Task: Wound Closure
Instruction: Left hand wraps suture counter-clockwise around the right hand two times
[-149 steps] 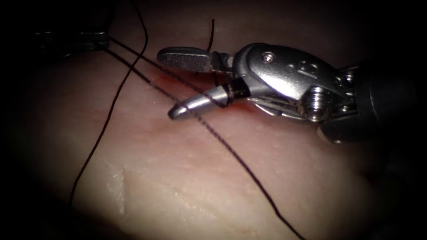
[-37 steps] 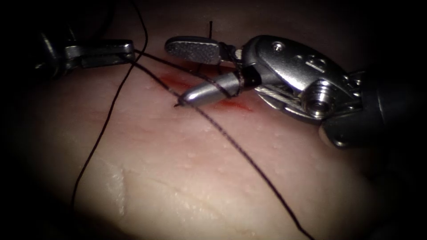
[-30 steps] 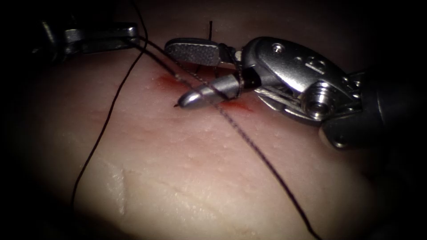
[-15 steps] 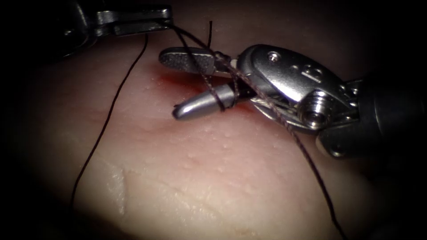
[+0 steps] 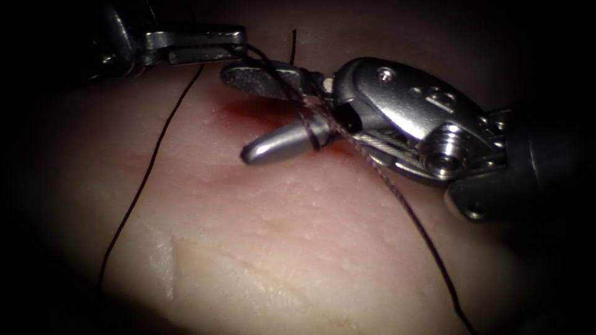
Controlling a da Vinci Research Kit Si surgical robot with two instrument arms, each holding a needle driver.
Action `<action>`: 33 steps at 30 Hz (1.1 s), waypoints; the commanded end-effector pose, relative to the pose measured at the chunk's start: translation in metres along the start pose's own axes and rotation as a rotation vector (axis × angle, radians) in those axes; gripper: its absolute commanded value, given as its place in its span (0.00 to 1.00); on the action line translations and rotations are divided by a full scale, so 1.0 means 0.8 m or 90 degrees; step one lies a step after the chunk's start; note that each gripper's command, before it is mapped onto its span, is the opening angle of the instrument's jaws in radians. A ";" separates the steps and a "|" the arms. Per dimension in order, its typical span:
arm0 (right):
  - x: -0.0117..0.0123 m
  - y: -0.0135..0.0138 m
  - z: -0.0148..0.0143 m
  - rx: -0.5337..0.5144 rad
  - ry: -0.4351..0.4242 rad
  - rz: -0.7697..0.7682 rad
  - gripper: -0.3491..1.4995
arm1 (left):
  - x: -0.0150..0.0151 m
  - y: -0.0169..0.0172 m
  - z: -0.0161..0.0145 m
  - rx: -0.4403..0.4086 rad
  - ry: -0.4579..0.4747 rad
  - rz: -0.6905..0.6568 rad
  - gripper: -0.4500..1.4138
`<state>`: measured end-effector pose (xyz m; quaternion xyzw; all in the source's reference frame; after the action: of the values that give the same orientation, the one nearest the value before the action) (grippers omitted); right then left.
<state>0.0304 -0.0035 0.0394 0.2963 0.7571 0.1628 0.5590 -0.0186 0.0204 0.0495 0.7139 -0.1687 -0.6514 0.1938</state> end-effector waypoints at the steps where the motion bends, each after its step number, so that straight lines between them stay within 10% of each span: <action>1: -0.0007 0.0000 0.0006 -0.001 0.008 0.002 0.53 | 0.0000 0.0010 0.0005 -0.001 0.004 -0.001 0.00; 33: 0.0003 0.0011 0.0006 -0.004 0.017 0.006 0.46 | 0.0015 0.0040 0.0008 -0.029 0.025 -0.012 0.00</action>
<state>0.0304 -0.0021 0.0391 0.2951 0.7624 0.1723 0.5495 -0.0186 0.0175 0.0495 0.7234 -0.1424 -0.6421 0.2100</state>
